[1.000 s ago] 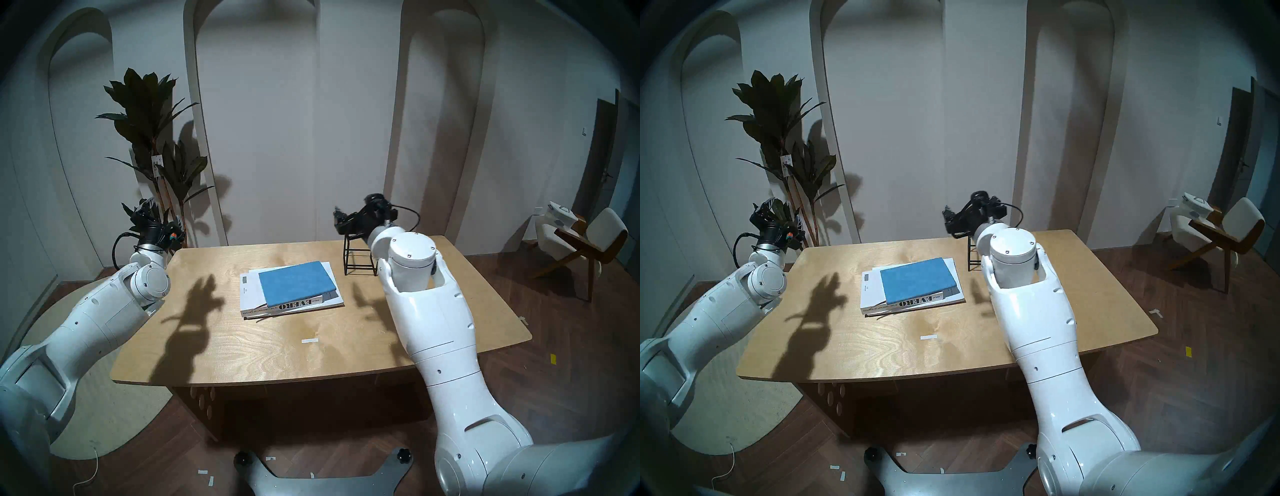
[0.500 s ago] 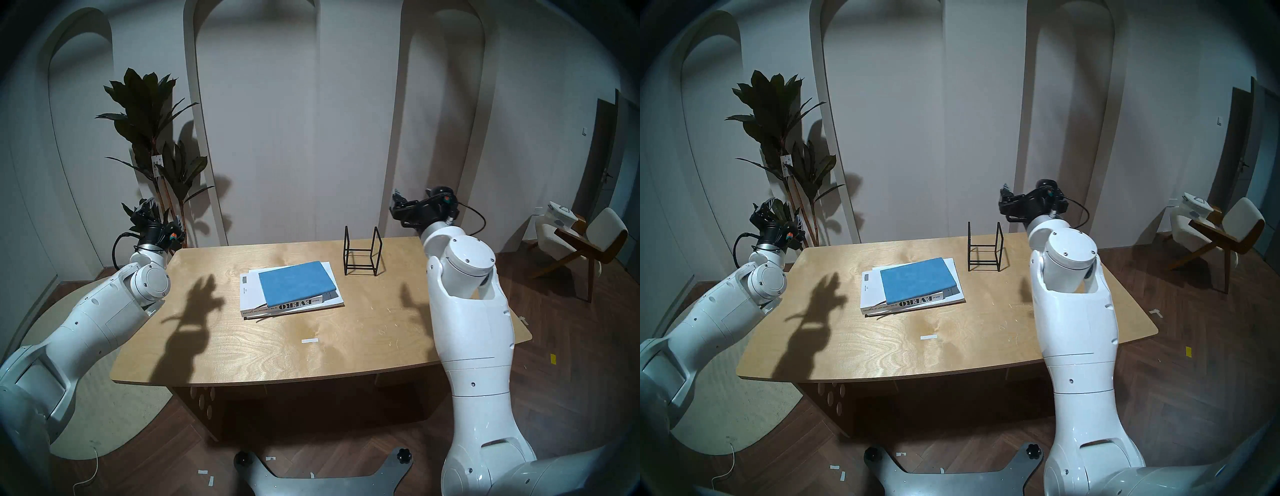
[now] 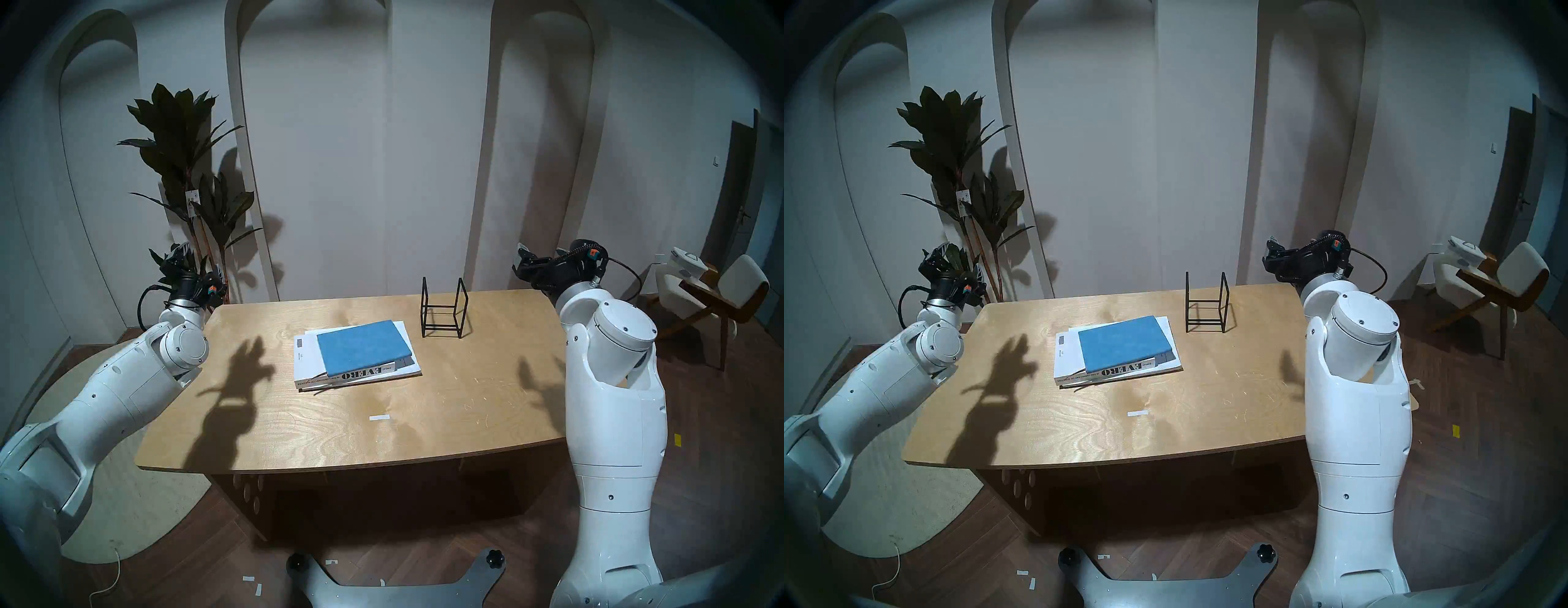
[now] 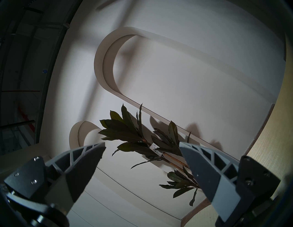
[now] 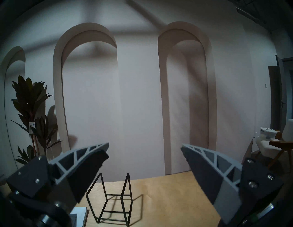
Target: Stack the books into one stack
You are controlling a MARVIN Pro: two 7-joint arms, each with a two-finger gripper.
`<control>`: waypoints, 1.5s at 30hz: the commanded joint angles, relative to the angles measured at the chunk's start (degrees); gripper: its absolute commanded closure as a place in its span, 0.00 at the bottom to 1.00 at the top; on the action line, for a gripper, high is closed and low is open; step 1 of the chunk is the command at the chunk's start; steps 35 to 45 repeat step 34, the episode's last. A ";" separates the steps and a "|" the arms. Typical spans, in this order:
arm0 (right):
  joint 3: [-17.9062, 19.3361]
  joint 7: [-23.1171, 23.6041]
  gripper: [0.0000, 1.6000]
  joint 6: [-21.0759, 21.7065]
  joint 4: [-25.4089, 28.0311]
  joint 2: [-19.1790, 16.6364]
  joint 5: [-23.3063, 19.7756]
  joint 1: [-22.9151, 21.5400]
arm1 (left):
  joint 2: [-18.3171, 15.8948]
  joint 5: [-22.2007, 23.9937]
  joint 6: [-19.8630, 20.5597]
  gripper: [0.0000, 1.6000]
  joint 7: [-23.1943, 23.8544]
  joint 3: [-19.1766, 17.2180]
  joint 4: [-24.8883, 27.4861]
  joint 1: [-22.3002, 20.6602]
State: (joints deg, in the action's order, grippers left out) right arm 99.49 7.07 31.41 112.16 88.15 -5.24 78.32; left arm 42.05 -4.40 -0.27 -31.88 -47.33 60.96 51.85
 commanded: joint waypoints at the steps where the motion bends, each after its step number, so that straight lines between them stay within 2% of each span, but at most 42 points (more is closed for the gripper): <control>1: -0.09 0.29 0.00 3.59 4.68 -0.34 -0.14 0.22 | -0.08 0.15 -0.15 0.00 -0.23 -0.81 0.43 -1.37; 3: 0.17 0.29 0.00 3.93 4.44 -0.87 0.09 0.02 | -0.08 0.15 -0.15 0.00 -0.23 -0.81 0.43 -1.37; 5: 0.34 -0.68 0.00 1.65 2.98 -1.14 1.12 -0.31 | -0.08 0.16 -0.15 0.00 -0.23 -0.80 0.43 -1.37; 7: 0.51 -0.43 0.00 1.22 1.98 -1.57 1.11 -0.65 | -0.08 0.16 -0.15 0.00 -0.23 -0.80 0.43 -1.37; 9: 1.21 0.20 0.00 -1.95 0.09 -1.46 0.45 -0.65 | -0.08 0.16 -0.15 0.00 -0.23 -0.80 0.43 -1.37; 13: 1.21 0.22 0.00 -2.84 -0.27 -1.44 0.54 -0.71 | -0.08 0.16 -0.15 0.00 -0.23 -0.81 0.42 -1.37; 45: 1.35 0.60 0.00 -3.81 -0.54 -1.32 0.64 -0.66 | -0.07 0.16 -0.15 0.00 -0.23 -0.81 0.42 -1.37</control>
